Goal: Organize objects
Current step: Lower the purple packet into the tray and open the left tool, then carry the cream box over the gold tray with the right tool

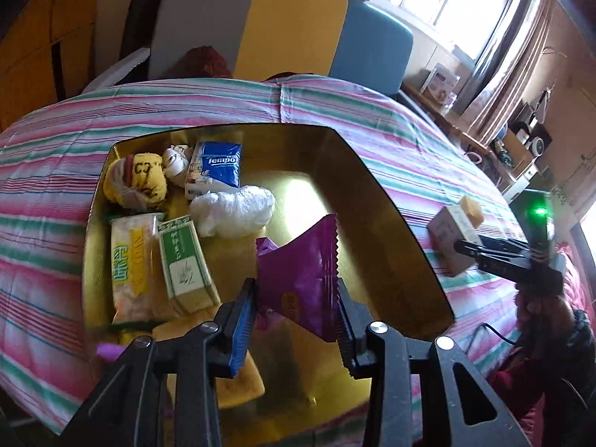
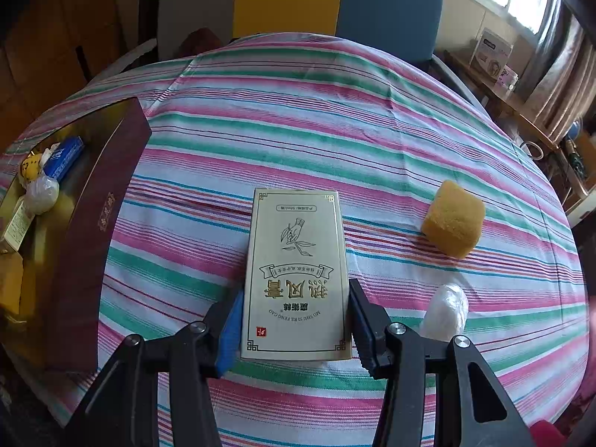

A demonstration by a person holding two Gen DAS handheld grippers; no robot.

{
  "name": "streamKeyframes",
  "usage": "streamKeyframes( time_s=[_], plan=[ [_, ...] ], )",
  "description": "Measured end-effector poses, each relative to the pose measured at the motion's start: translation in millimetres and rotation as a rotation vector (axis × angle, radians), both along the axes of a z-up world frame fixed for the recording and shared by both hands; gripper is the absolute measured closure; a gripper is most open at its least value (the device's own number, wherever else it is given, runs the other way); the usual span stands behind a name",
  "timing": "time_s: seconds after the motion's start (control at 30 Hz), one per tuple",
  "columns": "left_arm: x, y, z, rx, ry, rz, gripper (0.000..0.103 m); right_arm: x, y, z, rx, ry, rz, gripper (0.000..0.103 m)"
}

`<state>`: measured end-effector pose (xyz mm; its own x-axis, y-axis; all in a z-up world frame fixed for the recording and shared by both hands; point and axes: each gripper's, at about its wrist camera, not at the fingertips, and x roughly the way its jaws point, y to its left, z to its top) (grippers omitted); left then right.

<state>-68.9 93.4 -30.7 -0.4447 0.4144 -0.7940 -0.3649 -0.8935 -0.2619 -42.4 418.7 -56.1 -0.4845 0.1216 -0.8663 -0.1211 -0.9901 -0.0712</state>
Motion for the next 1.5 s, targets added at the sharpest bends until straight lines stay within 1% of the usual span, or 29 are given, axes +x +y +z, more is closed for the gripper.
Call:
streamKeyframes(
  time_s=[0.07, 0.27, 0.37, 0.5, 0.73, 1.0, 1.17, 1.27, 1.4, 1.5],
  plan=[
    [-11, 6, -7, -0.025, -0.006, 0.006, 0.064, 0, 0, 0, 0.0, 0.0, 0.0, 0.051],
    [-35, 4, -30, -0.105, -0.047, 0.087, 0.063, 0, -1, 0, 0.001, 0.0, 0.002, 0.051],
    [-36, 0, -32, -0.083, -0.065, 0.096, 0.058, -1, 0, 0, -0.001, 0.0, 0.001, 0.051],
    [-28, -6, -26, -0.082, -0.043, 0.11, 0.057, -1, -1, 0, -0.001, -0.001, 0.001, 0.051],
    [4, -23, -6, -0.084, 0.03, 0.15, 0.057, -1, -2, 0, 0.002, 0.0, 0.002, 0.051],
    [31, -40, 0, -0.086, 0.052, 0.167, 0.057, -1, -2, -1, 0.01, 0.003, 0.002, 0.051],
    [38, -51, 4, -0.086, 0.073, 0.187, 0.057, -1, -3, -2, 0.011, 0.002, -0.012, 0.051],
    [40, -56, 7, -0.085, 0.081, 0.188, 0.057, -2, -4, -5, 0.008, -0.018, -0.023, 0.051],
    [43, -62, 9, -0.085, 0.097, 0.19, 0.057, -1, -8, -2, -0.057, -0.031, -0.035, 0.051],
    [44, -66, 8, -0.085, 0.095, 0.195, 0.057, -1, -21, 2, -0.064, -0.027, -0.03, 0.051]
  ],
)
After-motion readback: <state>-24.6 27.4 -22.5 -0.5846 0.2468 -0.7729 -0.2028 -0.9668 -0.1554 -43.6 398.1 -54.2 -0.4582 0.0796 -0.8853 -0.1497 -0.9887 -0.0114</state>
